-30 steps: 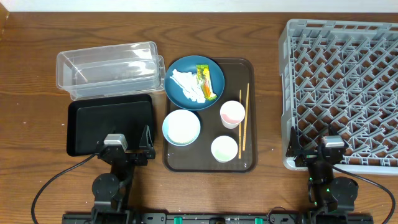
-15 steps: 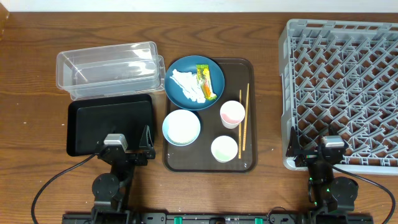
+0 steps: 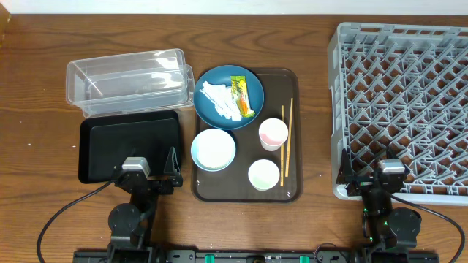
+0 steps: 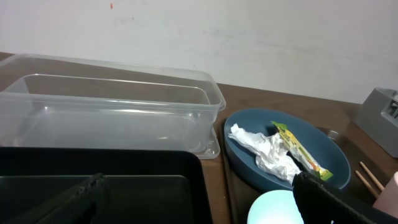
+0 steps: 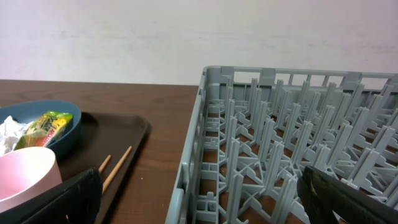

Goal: Sort waste into correct bins and load items into the dishwasher rack

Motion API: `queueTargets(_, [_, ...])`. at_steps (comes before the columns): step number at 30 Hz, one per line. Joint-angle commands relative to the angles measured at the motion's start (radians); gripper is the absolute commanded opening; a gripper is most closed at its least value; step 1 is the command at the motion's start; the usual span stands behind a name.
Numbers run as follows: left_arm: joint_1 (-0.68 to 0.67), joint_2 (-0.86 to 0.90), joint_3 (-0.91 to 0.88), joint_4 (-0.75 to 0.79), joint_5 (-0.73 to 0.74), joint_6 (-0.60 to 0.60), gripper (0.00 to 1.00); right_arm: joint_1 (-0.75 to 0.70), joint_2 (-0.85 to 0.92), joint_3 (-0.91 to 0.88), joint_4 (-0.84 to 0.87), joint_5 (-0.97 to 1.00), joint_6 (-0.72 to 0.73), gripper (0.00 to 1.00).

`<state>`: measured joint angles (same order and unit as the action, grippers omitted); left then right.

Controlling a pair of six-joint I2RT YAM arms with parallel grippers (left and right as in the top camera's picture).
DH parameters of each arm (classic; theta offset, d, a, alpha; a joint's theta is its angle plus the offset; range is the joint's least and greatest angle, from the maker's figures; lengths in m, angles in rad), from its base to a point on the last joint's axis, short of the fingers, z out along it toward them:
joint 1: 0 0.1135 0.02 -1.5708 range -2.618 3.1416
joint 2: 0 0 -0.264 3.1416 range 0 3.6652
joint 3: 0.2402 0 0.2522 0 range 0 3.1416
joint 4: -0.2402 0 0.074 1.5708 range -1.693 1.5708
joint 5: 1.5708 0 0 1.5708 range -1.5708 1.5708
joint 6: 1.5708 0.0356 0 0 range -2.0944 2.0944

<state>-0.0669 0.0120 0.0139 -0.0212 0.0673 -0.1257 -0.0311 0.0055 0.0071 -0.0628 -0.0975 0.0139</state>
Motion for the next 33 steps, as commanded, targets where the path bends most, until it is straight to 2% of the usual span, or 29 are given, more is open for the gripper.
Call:
queueTargets(1, [0.005,-0.008,-0.010,-0.042,0.006,0.017,0.96,0.019,0.001,-0.002,-0.003,0.000,-0.011,0.99])
queueTargets(26, [0.005,-0.008,-0.010,-0.042,0.006,0.016,0.96,0.019,0.001,-0.002,0.000,-0.008,-0.010,0.99])
queueTargets(33, [0.005,0.075,0.071,-0.128,0.006,-0.060,0.96,0.019,0.002,0.007,-0.002,-0.008,0.037,0.99])
